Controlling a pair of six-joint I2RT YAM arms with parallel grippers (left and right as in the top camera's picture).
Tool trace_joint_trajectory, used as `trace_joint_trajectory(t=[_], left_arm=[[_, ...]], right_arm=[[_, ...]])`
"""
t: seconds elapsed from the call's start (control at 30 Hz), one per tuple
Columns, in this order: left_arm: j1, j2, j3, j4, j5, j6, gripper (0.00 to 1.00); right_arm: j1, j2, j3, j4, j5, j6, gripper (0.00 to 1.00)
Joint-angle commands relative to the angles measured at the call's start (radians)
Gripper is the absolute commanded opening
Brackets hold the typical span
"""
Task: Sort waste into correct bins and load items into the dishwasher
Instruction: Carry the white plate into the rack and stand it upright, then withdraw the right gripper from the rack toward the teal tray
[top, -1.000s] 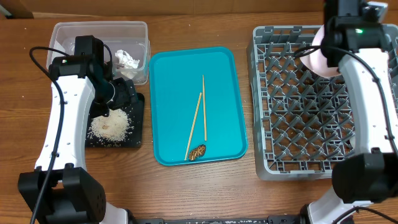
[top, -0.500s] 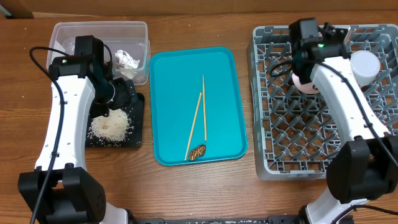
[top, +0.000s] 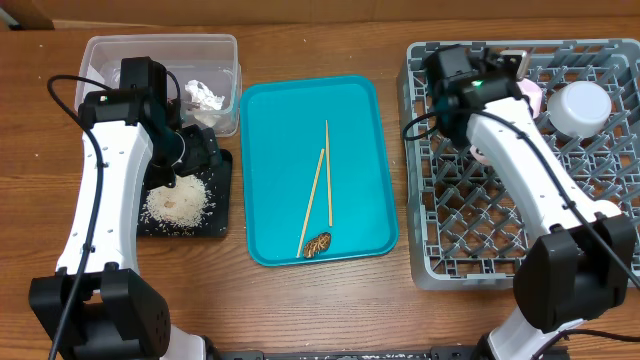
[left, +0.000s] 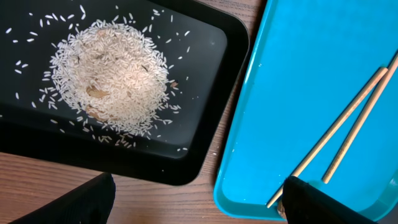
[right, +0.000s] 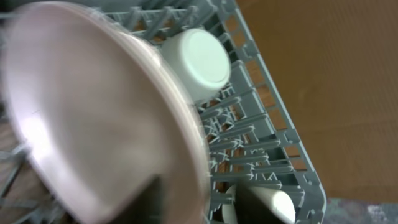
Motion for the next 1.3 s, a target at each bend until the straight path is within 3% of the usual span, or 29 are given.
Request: trace_joint_trajectory(t=[0.0,0.23,0.33,0.4,0.43,0.7,0.93,1.27], left_arm=[[-0.011,-0.030,0.015,0.000,0.008,-0.003,0.88],[-0.011,-0.030,0.015,0.000,0.011,-0.003,0.88],[-0.013,-0.030,0.015,0.000,0.016,-0.003,0.88],[-0.015,-0.030,0.015,0.001,0.037,-0.002,0.88],[-0.018,-0.030,0.015,0.002,0.047,-0.002,0.88],[-0.143,-0.030,0.015,0.059,0.084,0.024,0.88],[-0.326,-0.026,0.015,0.121,0.080,0.024,0.92],[-0.481,0.029,0.015,0.112,0.024,0.023,0.92]], right_arm=[[0.023,-0.021,-0.005,-0.021,0.003,0.086,0.59],[-0.011,-0.170,0.012,-0.018,-0.208,0.111,0.69],[-0.046,-0.255,0.014,-0.014,-0.336,0.102,0.81],[-0.077,-0.308,0.014,-0.019,-0.445,0.100,0.98],[-0.092,-0.329,0.014,-0.027,-0.496,0.098,1.00],[-0.170,-0.372,0.013,-0.140,-0.911,-0.135,1.00],[-0.170,-0.350,0.013,-0.179,-0.970,-0.201,1.00],[-0.170,-0.348,0.004,-0.178,-0.970,-0.201,1.00]])
